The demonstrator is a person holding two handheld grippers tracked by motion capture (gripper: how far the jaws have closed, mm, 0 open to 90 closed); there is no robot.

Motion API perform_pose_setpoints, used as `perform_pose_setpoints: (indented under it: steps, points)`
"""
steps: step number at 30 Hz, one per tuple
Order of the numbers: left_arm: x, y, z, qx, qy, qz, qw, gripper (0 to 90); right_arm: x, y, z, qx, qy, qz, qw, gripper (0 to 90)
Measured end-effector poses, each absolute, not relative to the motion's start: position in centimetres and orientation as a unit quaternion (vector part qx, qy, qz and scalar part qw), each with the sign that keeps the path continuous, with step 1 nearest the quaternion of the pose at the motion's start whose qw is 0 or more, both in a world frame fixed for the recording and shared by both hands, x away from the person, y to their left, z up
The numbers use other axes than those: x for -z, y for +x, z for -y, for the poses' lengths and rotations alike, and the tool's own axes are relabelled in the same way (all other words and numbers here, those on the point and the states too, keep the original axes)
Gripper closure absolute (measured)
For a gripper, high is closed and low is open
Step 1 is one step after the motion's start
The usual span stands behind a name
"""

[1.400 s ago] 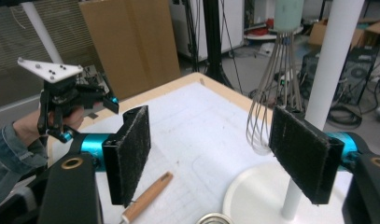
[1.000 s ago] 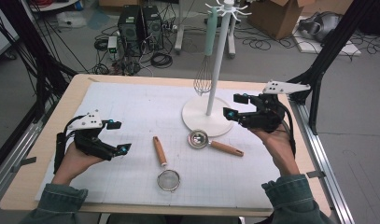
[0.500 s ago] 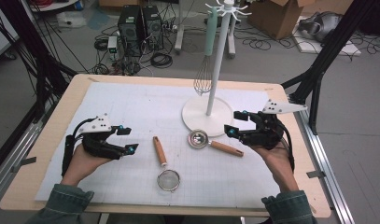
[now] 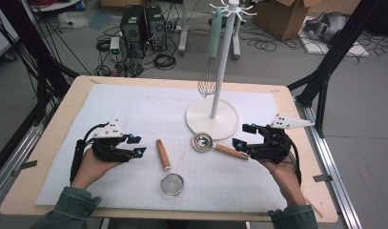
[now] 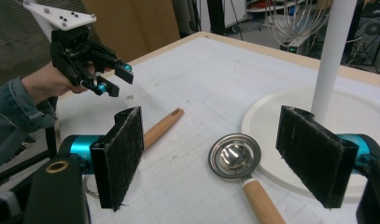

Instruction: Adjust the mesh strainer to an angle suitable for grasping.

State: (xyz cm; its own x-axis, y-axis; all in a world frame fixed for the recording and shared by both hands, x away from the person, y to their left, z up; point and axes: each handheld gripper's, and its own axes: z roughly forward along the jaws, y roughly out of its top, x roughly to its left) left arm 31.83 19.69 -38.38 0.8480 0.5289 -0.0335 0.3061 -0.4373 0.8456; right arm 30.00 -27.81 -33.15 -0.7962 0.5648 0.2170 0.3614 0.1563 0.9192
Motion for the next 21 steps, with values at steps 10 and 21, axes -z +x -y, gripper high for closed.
perform_pose_setpoints:
  steps: [10,21]
  points:
    - [40.0,32.7,-19.5,-0.103,0.847,-0.269,0.446,71.7,35.2,29.7,28.2,-0.564,0.315,-0.758,0.090,21.9]
    - [41.2,33.6,-18.4,-0.103,0.853,-0.275,0.430,89.6,36.4,29.4,28.4,-0.559,0.317,-0.760,0.095,22.0]
